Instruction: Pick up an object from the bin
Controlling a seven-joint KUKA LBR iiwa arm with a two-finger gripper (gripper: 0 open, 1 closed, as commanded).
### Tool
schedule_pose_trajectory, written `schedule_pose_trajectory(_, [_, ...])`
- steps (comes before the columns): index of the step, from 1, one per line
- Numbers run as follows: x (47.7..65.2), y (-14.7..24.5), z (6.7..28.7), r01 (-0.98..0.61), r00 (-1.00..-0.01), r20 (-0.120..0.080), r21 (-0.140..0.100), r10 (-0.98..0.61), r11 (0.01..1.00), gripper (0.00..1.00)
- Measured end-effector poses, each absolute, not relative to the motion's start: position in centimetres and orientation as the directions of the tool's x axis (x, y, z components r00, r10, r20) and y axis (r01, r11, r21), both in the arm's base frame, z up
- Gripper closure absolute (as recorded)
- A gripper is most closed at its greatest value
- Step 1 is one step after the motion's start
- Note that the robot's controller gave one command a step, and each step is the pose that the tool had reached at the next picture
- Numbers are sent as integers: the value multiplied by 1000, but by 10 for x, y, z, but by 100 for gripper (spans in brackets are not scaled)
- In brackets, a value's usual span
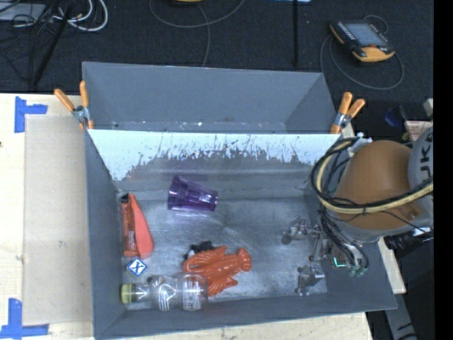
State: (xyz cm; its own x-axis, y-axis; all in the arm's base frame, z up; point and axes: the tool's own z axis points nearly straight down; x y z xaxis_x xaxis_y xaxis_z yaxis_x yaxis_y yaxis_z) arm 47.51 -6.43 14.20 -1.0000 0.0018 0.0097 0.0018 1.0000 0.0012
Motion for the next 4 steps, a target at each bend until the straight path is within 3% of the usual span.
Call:
schedule_pose_trajectory(1, [477, -64, 146, -1, -1000, 2, 0, -1, 1000, 0])
schedule_pose_trajectory(2, [477, -45, 125, -51, -999, -5, -3, -51, 999, 0])
schedule_pose_trajectory(3, [475, -15, 101, -35, -999, 5, 2, -35, 999, 0])
schedule_pose_trajectory(4, [473, -19, 111, 35, -999, 2, 0, 35, 999, 0])
